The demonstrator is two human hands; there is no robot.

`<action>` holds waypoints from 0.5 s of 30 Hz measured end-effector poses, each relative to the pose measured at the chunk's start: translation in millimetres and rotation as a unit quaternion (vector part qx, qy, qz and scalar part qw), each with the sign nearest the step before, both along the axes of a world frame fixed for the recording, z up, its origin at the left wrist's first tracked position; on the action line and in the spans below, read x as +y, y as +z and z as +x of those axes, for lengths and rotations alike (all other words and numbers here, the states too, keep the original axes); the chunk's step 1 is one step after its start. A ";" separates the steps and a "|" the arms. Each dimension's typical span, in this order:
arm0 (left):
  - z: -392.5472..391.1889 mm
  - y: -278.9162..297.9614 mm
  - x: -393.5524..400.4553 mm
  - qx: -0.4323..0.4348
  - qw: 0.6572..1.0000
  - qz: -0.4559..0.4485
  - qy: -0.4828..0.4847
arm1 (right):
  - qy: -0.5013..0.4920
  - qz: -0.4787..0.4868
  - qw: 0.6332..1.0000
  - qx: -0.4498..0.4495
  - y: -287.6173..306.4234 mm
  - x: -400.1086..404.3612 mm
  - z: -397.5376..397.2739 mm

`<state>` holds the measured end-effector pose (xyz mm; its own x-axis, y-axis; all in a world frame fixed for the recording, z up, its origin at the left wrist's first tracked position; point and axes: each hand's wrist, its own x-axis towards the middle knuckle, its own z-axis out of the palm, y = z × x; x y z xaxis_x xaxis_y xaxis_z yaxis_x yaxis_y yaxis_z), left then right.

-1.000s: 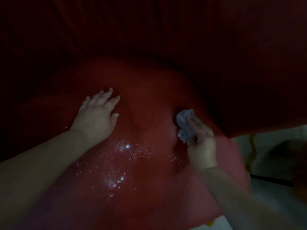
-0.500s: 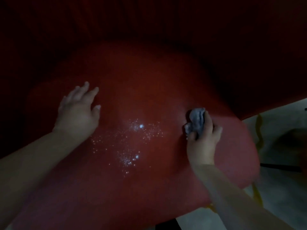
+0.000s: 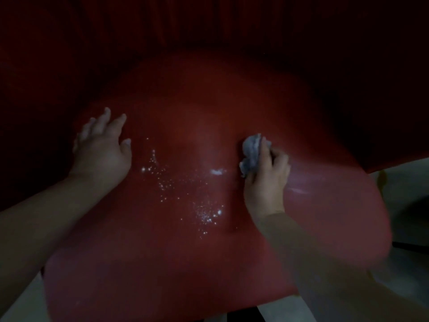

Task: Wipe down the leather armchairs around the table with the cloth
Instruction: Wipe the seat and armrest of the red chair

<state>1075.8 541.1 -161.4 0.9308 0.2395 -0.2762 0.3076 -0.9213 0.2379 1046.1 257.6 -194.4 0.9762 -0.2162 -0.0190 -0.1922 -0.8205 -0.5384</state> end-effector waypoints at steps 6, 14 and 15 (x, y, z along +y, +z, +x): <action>-11.5 -6.1 13.4 0.037 0.999 0.000 -0.003 | 0.120 0.109 0.986 0.046 -6.3 54.3 -34.4; -27.6 -13.8 21.5 0.048 0.998 -0.035 0.017 | 0.174 0.148 0.973 0.043 -3.2 47.8 40.0; -29.1 -14.4 20.4 0.048 0.998 -0.041 0.014 | 0.197 0.133 0.970 0.045 -4.2 48.1 29.4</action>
<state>1046.8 561.4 -175.8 0.8922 0.2386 -0.3834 0.3586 -0.8904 0.2803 1075.5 305.7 -198.7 0.9738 0.1980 -0.1115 0.0527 -0.6741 -0.7368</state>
